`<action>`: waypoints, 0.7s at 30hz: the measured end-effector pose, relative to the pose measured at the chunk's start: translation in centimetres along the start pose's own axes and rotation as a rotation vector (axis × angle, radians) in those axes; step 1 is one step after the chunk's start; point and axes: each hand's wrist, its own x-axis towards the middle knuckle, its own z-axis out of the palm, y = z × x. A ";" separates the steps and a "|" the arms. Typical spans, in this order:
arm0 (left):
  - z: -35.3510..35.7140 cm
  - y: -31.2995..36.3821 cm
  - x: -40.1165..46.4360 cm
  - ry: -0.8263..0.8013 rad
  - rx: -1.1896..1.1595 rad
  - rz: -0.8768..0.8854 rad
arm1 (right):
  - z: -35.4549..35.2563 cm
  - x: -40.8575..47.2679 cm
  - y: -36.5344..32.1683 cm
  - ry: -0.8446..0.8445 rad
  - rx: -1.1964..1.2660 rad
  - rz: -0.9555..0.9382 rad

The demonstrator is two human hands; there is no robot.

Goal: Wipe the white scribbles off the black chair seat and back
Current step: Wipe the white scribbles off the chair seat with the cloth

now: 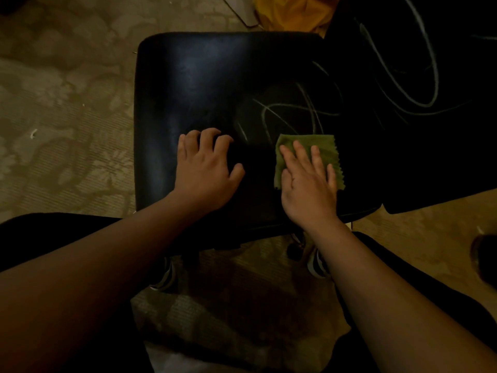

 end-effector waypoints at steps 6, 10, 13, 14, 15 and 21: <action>-0.1 0.0 0.5 -0.006 -0.016 -0.005 | 0.5 -0.2 -2.1 -0.051 -0.059 -0.138; 0.1 -0.3 0.6 0.024 -0.049 -0.006 | 0.2 0.4 -3.4 -0.105 -0.051 -0.317; 0.2 -0.7 0.8 -0.007 -0.067 -0.012 | -0.1 1.5 -3.3 -0.101 -0.034 -0.331; 0.2 -0.8 0.9 -0.013 -0.068 -0.012 | -0.1 1.9 -3.1 -0.089 -0.029 -0.313; 0.2 -0.8 0.9 -0.019 -0.066 -0.014 | -0.1 2.4 -2.9 -0.073 -0.029 -0.283; -0.3 -1.2 1.5 -0.033 -0.091 -0.027 | 0.0 5.4 -3.1 0.000 -0.030 -0.001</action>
